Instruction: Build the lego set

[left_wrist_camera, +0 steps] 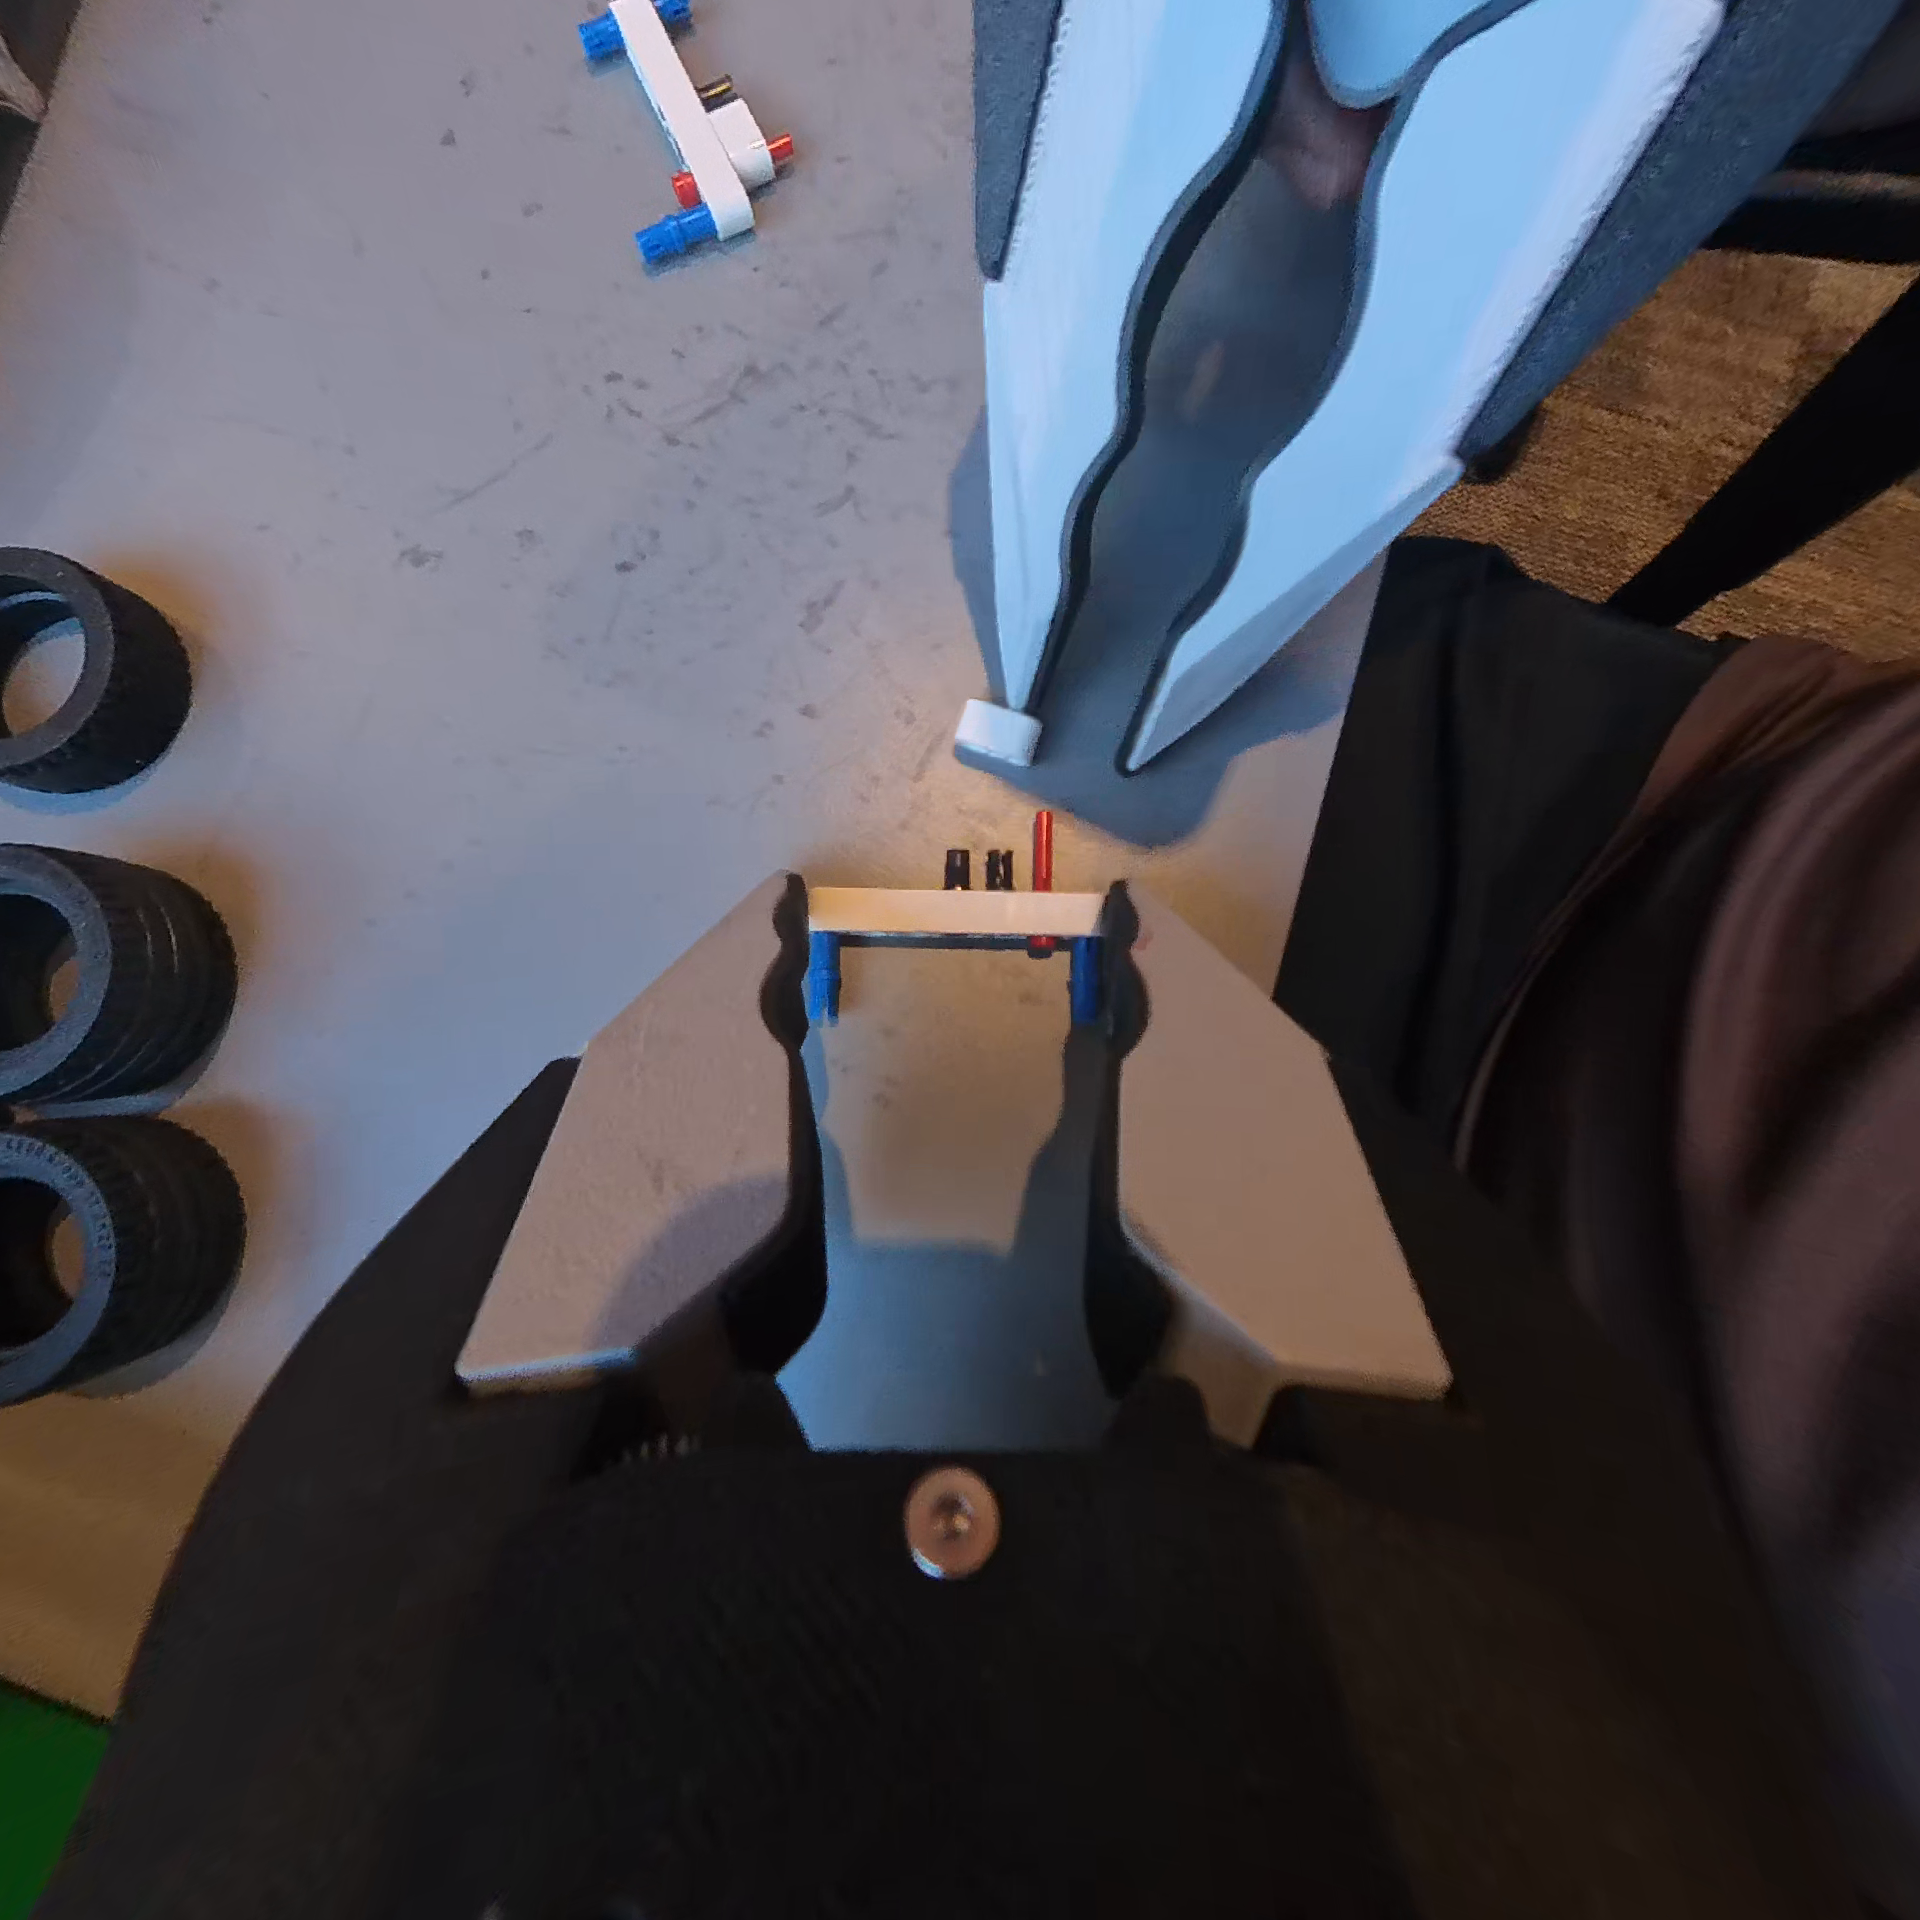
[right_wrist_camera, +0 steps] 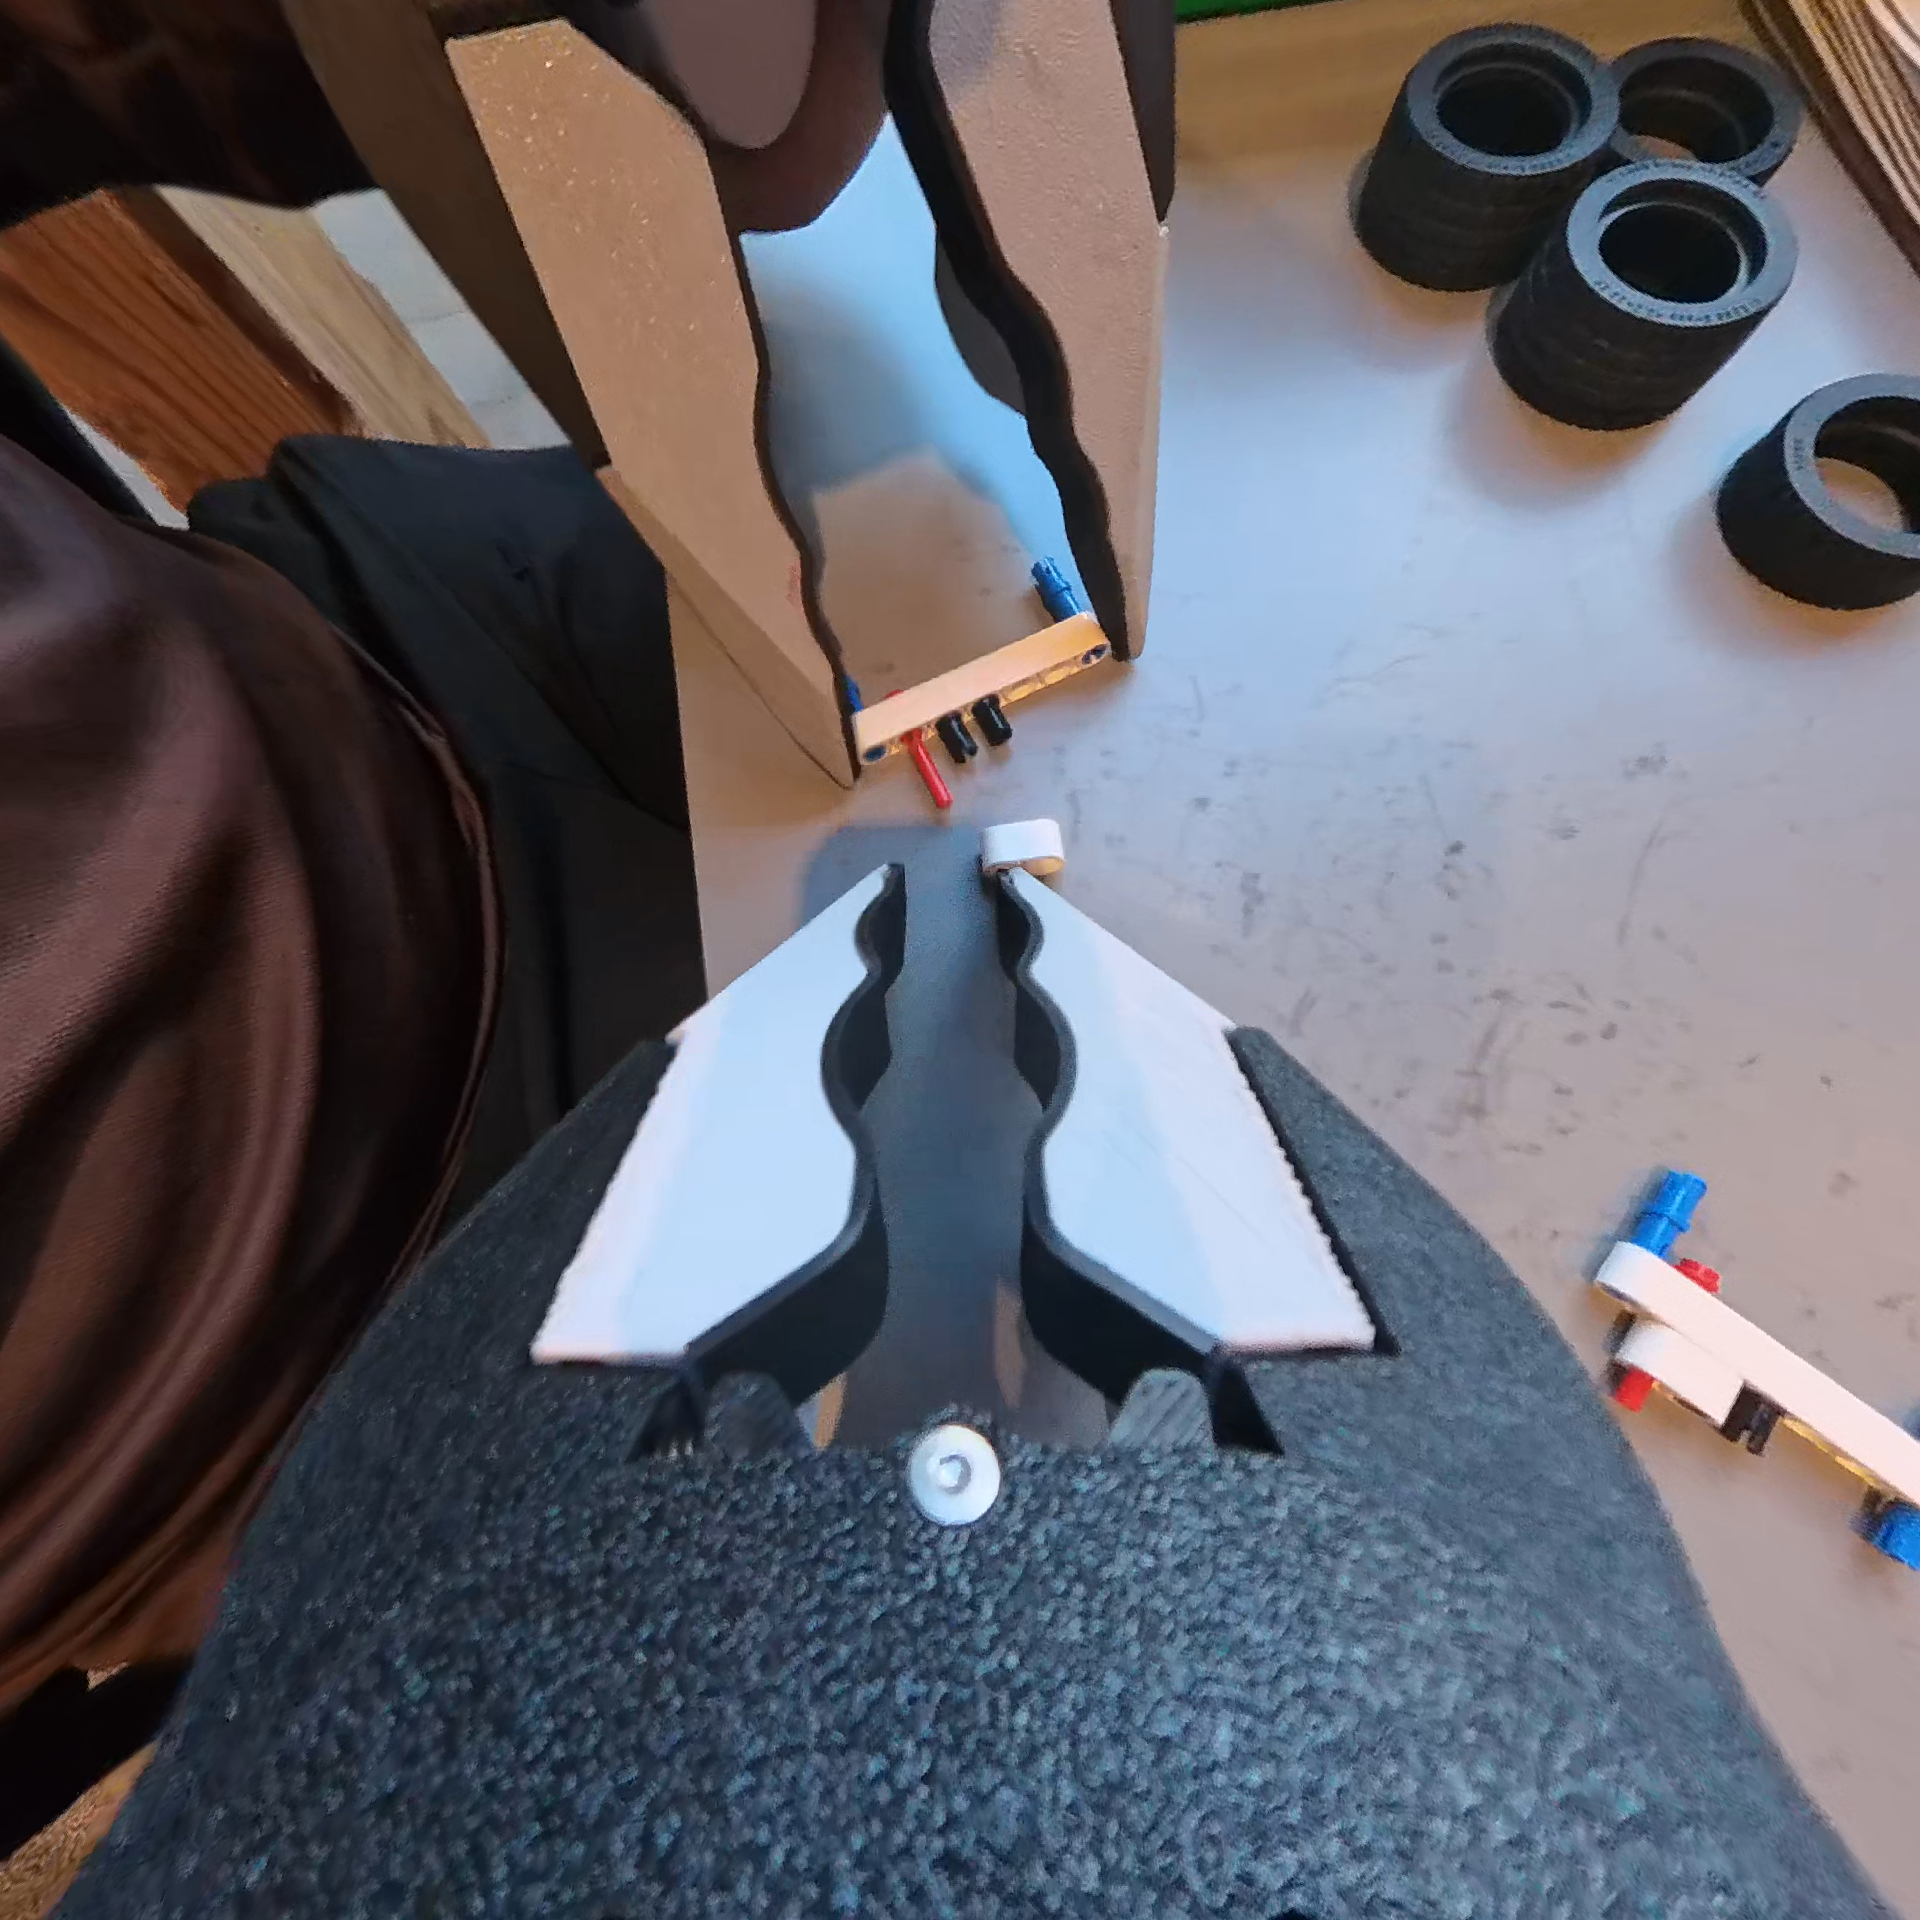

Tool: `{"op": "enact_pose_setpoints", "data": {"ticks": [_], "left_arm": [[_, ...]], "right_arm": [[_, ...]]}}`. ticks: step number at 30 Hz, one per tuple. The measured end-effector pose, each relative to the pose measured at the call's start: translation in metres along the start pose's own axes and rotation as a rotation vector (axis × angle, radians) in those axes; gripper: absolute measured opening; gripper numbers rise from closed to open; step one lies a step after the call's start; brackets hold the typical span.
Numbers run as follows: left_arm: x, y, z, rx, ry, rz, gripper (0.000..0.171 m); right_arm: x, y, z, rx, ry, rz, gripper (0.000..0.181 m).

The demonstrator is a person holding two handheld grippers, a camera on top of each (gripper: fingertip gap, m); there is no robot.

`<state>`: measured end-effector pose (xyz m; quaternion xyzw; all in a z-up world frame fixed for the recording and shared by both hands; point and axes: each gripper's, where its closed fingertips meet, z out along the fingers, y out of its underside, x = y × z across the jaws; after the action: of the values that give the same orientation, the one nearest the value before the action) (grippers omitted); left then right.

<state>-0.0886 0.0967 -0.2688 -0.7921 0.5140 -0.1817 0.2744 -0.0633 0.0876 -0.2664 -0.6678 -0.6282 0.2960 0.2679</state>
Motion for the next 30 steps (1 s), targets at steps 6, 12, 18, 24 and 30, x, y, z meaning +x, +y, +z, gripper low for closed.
{"op": "enact_pose_setpoints", "data": {"ticks": [6,12,18,24,30], "left_arm": [[0.001,0.004,-0.003,-0.024,0.001,0.036,0.063],[-0.002,0.007,-0.005,-0.045,-0.033,0.006,0.070],[0.001,0.006,-0.005,-0.029,-0.001,-0.001,0.057],[0.000,0.007,-0.006,-0.013,0.010,0.007,0.054],[0.001,0.007,-0.006,0.006,0.034,0.034,0.054]], "right_arm": [[0.002,0.004,-0.005,0.000,-0.013,0.001,0.017],[0.013,0.003,-0.013,0.033,0.004,0.011,0.020],[0.012,-0.003,-0.005,0.027,-0.039,-0.055,0.027],[0.012,-0.002,0.001,-0.007,-0.063,-0.072,0.025],[0.008,-0.001,0.001,-0.008,-0.095,-0.100,0.015]]}}
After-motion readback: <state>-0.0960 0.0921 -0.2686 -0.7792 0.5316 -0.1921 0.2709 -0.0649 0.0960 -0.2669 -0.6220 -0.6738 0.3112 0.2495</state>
